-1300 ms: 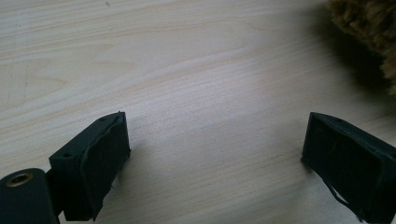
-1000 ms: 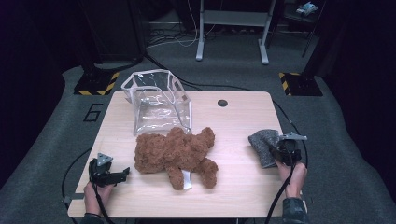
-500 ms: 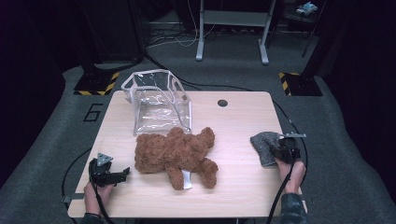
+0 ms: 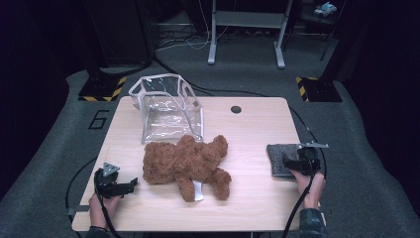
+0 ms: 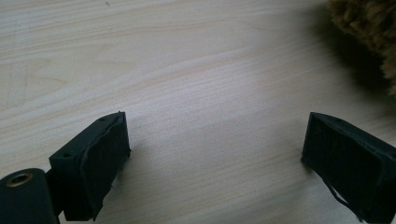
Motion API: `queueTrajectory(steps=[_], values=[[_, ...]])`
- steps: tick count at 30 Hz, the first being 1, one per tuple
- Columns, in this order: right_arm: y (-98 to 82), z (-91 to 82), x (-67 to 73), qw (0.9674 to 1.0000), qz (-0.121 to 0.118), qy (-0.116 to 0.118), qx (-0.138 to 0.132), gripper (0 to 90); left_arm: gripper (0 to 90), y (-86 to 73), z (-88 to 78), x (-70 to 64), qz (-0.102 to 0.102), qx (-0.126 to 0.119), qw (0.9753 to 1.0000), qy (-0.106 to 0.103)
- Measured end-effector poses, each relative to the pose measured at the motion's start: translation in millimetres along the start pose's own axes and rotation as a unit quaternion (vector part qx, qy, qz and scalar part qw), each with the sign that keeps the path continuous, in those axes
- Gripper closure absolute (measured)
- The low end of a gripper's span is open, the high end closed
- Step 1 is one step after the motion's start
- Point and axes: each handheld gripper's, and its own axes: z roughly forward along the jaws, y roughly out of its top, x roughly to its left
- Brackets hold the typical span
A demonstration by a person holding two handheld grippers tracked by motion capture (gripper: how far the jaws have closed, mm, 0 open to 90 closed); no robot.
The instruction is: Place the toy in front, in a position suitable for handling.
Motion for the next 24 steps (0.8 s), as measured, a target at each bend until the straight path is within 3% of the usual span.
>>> queueTrajectory(steps=[2, 6, 13, 24], values=[[-0.5, -4.9, 4.4, 0.9999, 0.0, 0.012, 0.003, 16.9, 7.0, 0.1, -0.2, 0.1, 0.0, 0.002, 1.0, 0.0], [-5.0, -15.1, 15.6, 0.9988, -0.024, 0.043, -0.003, 13.0, 7.0, -0.1, 0.2, -0.3, 0.0, -0.002, 1.0, 0.002], [-21.3, -30.7, 43.8, 0.9957, -0.056, 0.071, -0.02, 4.5, 7.0, 0.0, -0.2, -0.4, 0.0, 0.001, 1.0, 0.001], [-58.4, -26.9, 85.6, 0.9906, -0.089, 0.102, -0.019, 3.2, 7.0, 0.1, -0.3, -0.3, 0.002, 0.001, 1.0, 0.002]])
